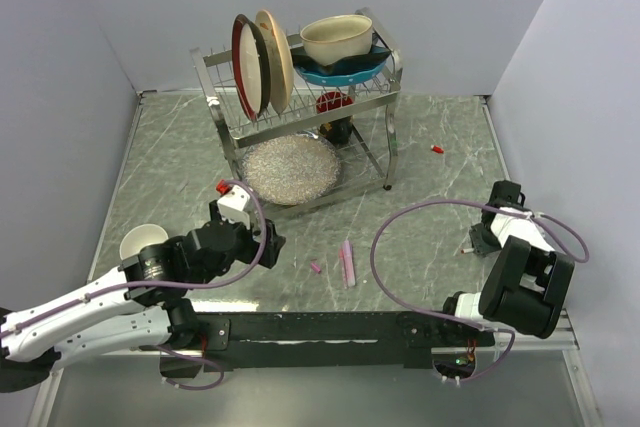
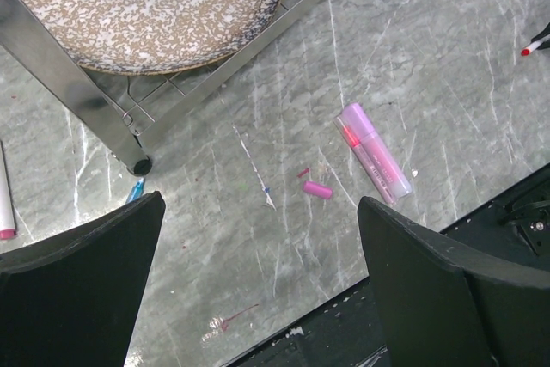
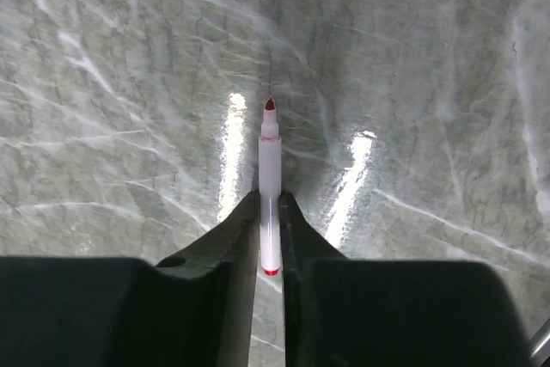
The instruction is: Insert the pens into the pen caps
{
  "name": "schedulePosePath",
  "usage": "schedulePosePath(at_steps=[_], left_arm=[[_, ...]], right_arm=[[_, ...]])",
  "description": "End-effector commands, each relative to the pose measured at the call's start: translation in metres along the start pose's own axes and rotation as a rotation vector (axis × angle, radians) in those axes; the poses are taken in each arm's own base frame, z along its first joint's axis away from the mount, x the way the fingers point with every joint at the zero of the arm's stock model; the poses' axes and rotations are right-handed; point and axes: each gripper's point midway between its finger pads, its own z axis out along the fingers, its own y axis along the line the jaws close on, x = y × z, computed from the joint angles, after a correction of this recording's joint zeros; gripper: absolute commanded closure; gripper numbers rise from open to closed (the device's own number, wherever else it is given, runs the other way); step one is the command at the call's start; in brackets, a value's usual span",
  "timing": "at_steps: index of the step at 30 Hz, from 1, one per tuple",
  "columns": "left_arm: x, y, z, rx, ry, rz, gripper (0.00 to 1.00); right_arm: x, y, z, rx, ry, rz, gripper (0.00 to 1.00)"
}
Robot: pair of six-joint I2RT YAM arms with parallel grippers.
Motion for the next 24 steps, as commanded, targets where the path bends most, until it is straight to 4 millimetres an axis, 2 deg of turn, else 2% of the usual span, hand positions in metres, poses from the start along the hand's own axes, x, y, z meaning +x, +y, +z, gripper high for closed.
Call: schedulePosePath(at_steps=[1,4,5,7,8,10,11,14,15,16,17,19,20,21,22,24], left_arm=[[-0.009,0.001,-0.006,0.015,-0.046,-0.005,0.01],[-0.014,0.003,-0.011,0.023,-0.075,-0.025,0.01],[-0.016,0.003,-0.013,0.029,-0.083,-0.031,0.01],[-0.022,0.001,-0.018,0.049,-0.11,-0.052,0.01],[-0.024,0.0,-0.02,0.06,-0.12,-0.063,0.02],[-0.028,-0.003,-0.024,0.084,-0.139,-0.092,0.02],[-0.029,-0.006,-0.026,0.102,-0.138,-0.104,0.03],[-0.033,-0.016,-0.034,0.139,-0.099,-0.176,0.05],[-0.043,-0.028,-0.043,0.184,-0.086,-0.243,0.05],[-0.044,-0.034,-0.043,0.195,-0.063,-0.263,0.07],[-0.046,-0.041,-0.045,0.225,-0.048,-0.286,0.08],[-0.044,-0.06,-0.047,0.299,-0.005,-0.345,0.1],[-0.044,-0.066,-0.047,0.328,0.001,-0.368,0.11],[-0.042,-0.079,-0.046,0.386,0.015,-0.407,0.11],[-0.043,-0.085,-0.045,0.412,0.018,-0.427,0.11],[-0.042,-0.103,-0.043,0.493,0.037,-0.489,0.13]], right_arm=[[0.002,0.011,0.011,-0.062,-0.019,-0.012,0.88],[0.006,0.023,0.005,-0.123,-0.017,-0.075,0.97],[0.013,0.03,0.0,-0.153,-0.011,-0.127,1.0],[0.022,0.045,-0.013,-0.214,-0.011,-0.192,1.0],[0.035,0.056,-0.025,-0.257,-0.012,-0.268,1.0],[0.046,0.064,-0.043,-0.308,-0.026,-0.328,1.0],[0.064,0.07,-0.055,-0.356,-0.015,-0.389,1.0],[0.085,0.073,-0.083,-0.468,0.008,-0.447,1.0],[0.096,0.07,-0.091,-0.496,0.019,-0.487,1.0],[0.099,0.072,-0.107,-0.565,0.011,-0.492,1.0],[0.109,0.07,-0.114,-0.608,0.04,-0.507,1.0],[0.132,0.073,-0.144,-0.759,0.093,-0.546,1.0],[0.153,0.07,-0.158,-0.836,0.187,-0.571,1.0],[0.16,0.074,-0.179,-0.936,0.215,-0.57,1.0],[0.177,0.069,-0.195,-0.997,0.267,-0.608,1.0],[0.188,0.067,-0.233,-1.139,0.324,-0.587,1.0]])
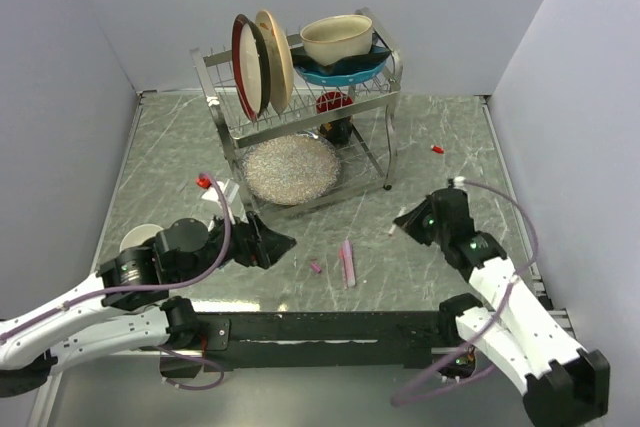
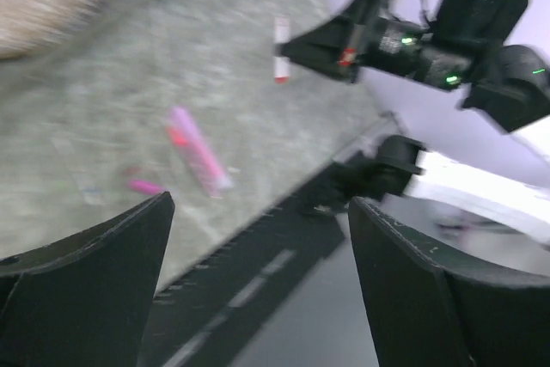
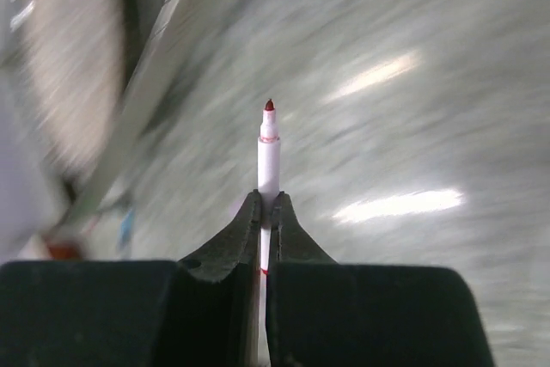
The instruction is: Insert the pens into the pen caps
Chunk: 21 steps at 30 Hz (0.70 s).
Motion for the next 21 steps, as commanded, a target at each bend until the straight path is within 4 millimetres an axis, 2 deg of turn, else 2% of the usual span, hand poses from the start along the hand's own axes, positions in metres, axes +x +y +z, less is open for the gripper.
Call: schedulePosePath(at_steps=[1,2,3,5,8,9,11,12,15,21], left_arm=[[0.012,-0.048,0.009,0.216,0.066,-0.176,0.14],[0.02,-0.048,0.014,0.229,0.09,-0.202,0.15],[0.019,-0.058,0.019,0.273,0.084,-0.214,0.16],[0.027,-0.064,0.025,0.304,0.119,-0.218,0.17],[0.034,-0.077,0.037,0.353,0.156,-0.187,0.17],[0.04,-0.079,0.045,0.356,0.178,-0.175,0.18],[0.035,-0.095,0.048,0.418,0.175,-0.156,0.19],[0.039,-0.094,0.057,0.405,0.189,-0.149,0.2],[0.035,-0.099,0.069,0.39,0.185,-0.123,0.25],[0.033,-0.109,0.071,0.432,0.182,-0.131,0.37]], right_arm=[[0.035,0.078,-0.043,-0.361,0.111,0.018,1.0],[0.034,0.091,-0.054,-0.424,0.097,0.024,1.0],[0.033,0.103,-0.07,-0.495,0.085,0.028,1.0],[0.041,0.124,-0.093,-0.605,0.108,0.051,1.0],[0.051,0.145,-0.117,-0.718,0.138,0.06,1.0],[0.052,0.149,-0.119,-0.73,0.135,0.063,1.0],[0.061,0.16,-0.129,-0.782,0.161,0.052,1.0],[0.065,0.164,-0.131,-0.792,0.17,0.045,1.0],[0.07,0.176,-0.142,-0.834,0.174,0.041,1.0],[0.075,0.19,-0.159,-0.896,0.163,0.044,1.0]])
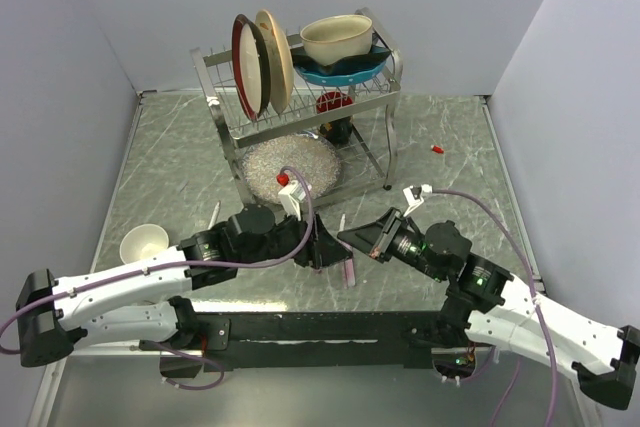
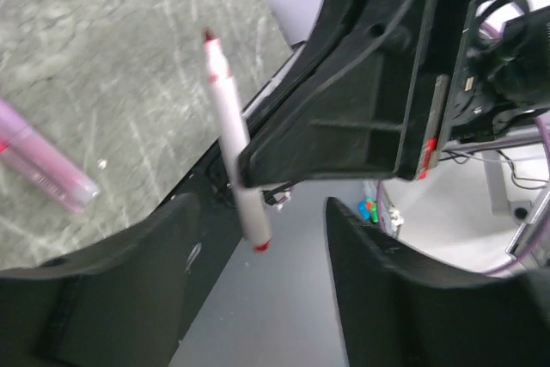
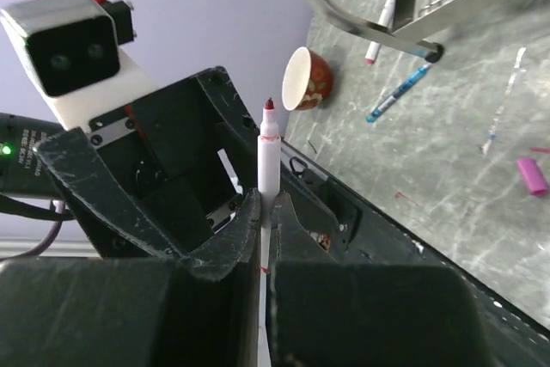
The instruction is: Insert the pens into the pen caps
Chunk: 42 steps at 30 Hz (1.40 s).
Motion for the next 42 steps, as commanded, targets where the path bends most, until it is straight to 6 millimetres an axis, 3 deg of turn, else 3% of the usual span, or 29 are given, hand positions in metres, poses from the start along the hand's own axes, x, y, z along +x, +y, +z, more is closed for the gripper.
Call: schedulePosePath(at_steps=[1,2,5,8,11,13,14,17,20,25,27,30,31,32,37,42], left_arm=[[-0.021,-0.042,-0.006,0.155,-0.058,0.021,0.4],[-0.023,-0.046,-0.009,0.17,-0.068,0.015,0.44],[-0.023,-0.044,-0.013,0.161,-0.08,0.002,0.7],[-0.024,-0.044,-0.016,0.16,-0.086,0.0,0.88],[-0.023,-0.043,-0.017,0.162,-0.084,-0.001,0.99],[-0.022,-0.044,-0.019,0.171,-0.081,0.002,0.99],[-0.021,-0.044,-0.019,0.173,-0.079,0.005,0.99],[-0.018,-0.046,-0.021,0.189,-0.064,0.023,0.99],[-0.016,-0.047,-0.023,0.196,-0.054,0.035,0.99],[-0.011,-0.049,-0.026,0.226,-0.039,0.045,0.99],[-0.009,-0.049,-0.026,0.228,-0.033,0.048,0.99],[-0.009,-0.048,-0.026,0.223,-0.032,0.055,0.99],[-0.011,-0.048,-0.027,0.221,-0.038,0.055,0.99],[-0.01,-0.047,-0.028,0.213,-0.039,0.052,0.97],[-0.026,-0.043,-0.032,0.165,-0.114,0.042,0.63],[-0.034,-0.041,-0.036,0.153,-0.156,0.044,0.6]], right_arm=[[-0.015,0.042,-0.003,-0.116,-0.079,0.005,1.0],[-0.016,0.042,-0.003,-0.112,-0.094,0.007,1.0],[-0.014,0.044,-0.006,-0.127,-0.093,0.002,1.0],[-0.014,0.047,-0.01,-0.14,-0.093,-0.004,1.0],[-0.013,0.053,-0.011,-0.165,-0.084,-0.008,0.96],[-0.012,0.06,-0.011,-0.189,-0.072,-0.024,0.89],[-0.011,0.062,-0.011,-0.197,-0.07,-0.035,0.78],[-0.015,0.067,-0.009,-0.201,-0.08,-0.05,0.62],[-0.023,0.071,-0.009,-0.191,-0.116,-0.076,0.57],[-0.032,0.074,-0.004,-0.151,-0.145,-0.125,0.57],[-0.033,0.079,-0.002,-0.156,-0.145,-0.141,0.59],[-0.032,0.084,-0.001,-0.164,-0.134,-0.16,0.82],[-0.032,0.085,-0.002,-0.168,-0.13,-0.162,0.95],[-0.029,0.084,-0.001,-0.173,-0.117,-0.169,1.0],[-0.021,0.081,-0.004,-0.199,-0.091,-0.149,1.0],[-0.017,0.078,-0.007,-0.215,-0.082,-0.126,1.0]])
